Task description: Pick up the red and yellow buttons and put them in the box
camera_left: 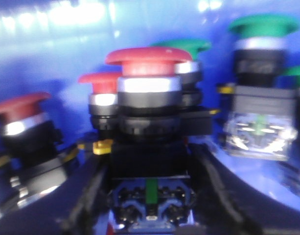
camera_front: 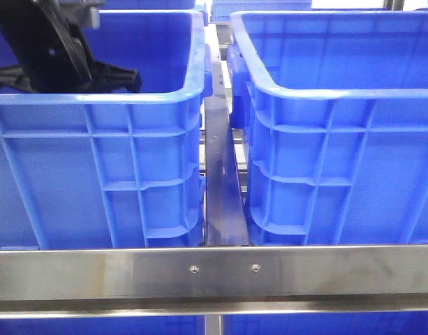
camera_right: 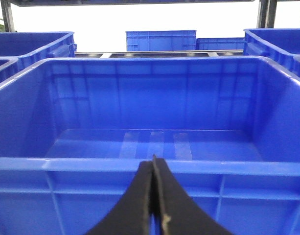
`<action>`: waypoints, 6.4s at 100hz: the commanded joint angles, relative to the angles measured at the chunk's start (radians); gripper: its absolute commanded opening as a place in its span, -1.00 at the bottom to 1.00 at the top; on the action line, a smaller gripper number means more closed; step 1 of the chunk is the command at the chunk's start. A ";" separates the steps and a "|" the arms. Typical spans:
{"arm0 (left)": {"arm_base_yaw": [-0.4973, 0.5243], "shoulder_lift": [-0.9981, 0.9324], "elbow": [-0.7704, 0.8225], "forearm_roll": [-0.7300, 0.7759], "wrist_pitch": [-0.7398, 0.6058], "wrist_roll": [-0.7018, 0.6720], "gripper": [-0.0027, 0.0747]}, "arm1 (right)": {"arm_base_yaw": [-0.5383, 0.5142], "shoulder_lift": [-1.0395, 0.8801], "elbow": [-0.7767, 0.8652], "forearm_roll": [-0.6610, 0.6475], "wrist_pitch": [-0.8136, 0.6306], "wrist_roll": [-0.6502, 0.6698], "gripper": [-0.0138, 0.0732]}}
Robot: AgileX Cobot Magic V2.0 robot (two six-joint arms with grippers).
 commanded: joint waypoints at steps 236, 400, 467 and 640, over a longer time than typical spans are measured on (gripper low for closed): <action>-0.115 -1.006 0.410 -0.009 0.148 0.242 -0.98 | 0.059 0.559 -0.699 1.037 0.673 -0.542 0.53; -0.115 -1.006 0.410 -0.015 0.148 0.247 -0.98 | 0.719 1.737 -1.476 1.812 0.814 -1.144 0.53; -0.115 -1.006 0.410 -0.023 0.146 0.247 -0.98 | 0.719 1.748 -1.476 1.834 0.755 -1.144 0.53; -0.115 -1.057 0.410 0.005 0.148 0.236 0.34 | 0.543 1.811 -1.544 1.858 0.883 -1.126 -0.51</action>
